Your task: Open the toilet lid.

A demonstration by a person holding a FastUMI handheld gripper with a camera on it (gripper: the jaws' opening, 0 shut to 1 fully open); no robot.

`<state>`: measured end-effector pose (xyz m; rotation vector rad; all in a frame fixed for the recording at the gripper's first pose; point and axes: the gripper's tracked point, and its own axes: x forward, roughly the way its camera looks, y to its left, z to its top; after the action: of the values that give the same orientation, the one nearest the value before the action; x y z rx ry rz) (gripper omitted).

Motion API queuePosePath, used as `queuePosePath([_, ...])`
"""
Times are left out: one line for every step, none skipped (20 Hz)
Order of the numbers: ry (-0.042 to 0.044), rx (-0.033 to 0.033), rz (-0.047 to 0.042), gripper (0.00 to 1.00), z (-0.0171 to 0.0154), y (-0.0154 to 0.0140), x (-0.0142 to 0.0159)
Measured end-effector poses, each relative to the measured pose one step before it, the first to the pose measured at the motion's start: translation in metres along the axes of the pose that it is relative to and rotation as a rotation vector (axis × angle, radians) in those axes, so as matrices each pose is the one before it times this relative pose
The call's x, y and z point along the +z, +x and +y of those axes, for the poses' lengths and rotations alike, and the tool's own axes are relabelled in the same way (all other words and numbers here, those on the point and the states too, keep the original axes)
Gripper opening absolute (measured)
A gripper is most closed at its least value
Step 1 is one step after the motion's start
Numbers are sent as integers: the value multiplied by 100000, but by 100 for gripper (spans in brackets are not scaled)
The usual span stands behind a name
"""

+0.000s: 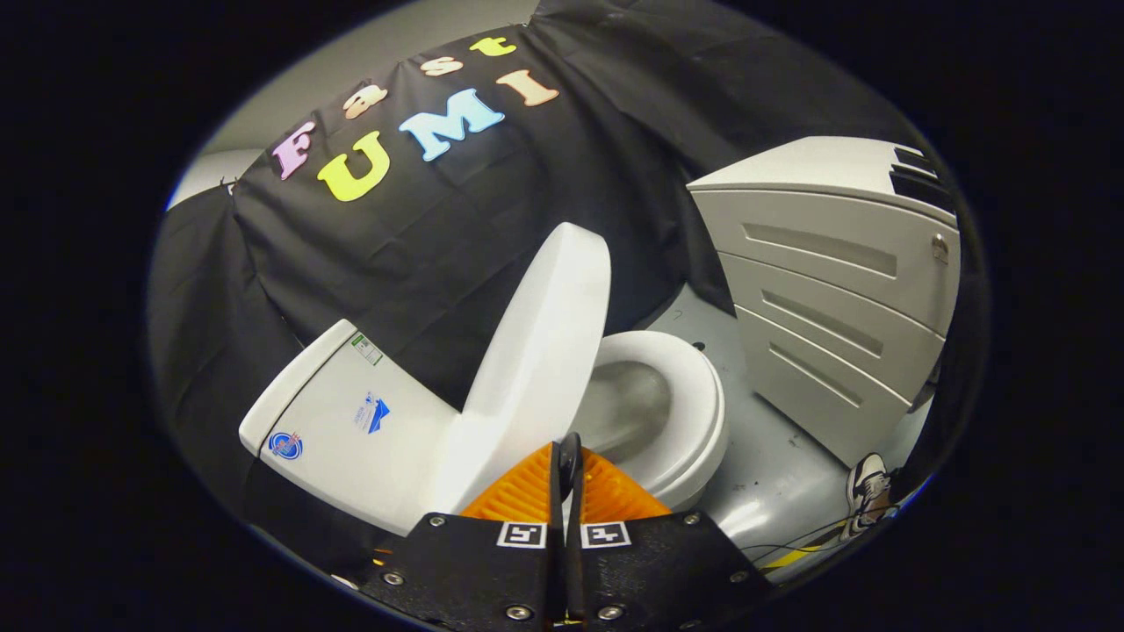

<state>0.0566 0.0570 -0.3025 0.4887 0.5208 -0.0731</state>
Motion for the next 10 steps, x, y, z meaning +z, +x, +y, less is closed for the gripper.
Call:
queuePosePath([-1992, -517, -445, 0, 512, -106, 135])
queuePosePath([-3113, -521, -139, 0, 516, -199, 51])
queuePosePath([-4241, -35, -1086, 0, 538, -147, 334])
queuePosePath([-3284, -412, -752, 0, 515, -124, 205])
queuePosePath([-1630, -587, -1491, 0, 395, -216, 395])
queuePosePath([209, -937, -354, 0, 272, -211, 111])
queuePosePath([258, -949, -947, 0, 402, -88, 299])
queuePosePath([-633, -976, -140, 0, 544, -138, 35])
queuePosePath([-1797, -837, -388, 0, 498, -103, 175])
queuePosePath([-2932, -504, -383, 0, 474, -110, 108])
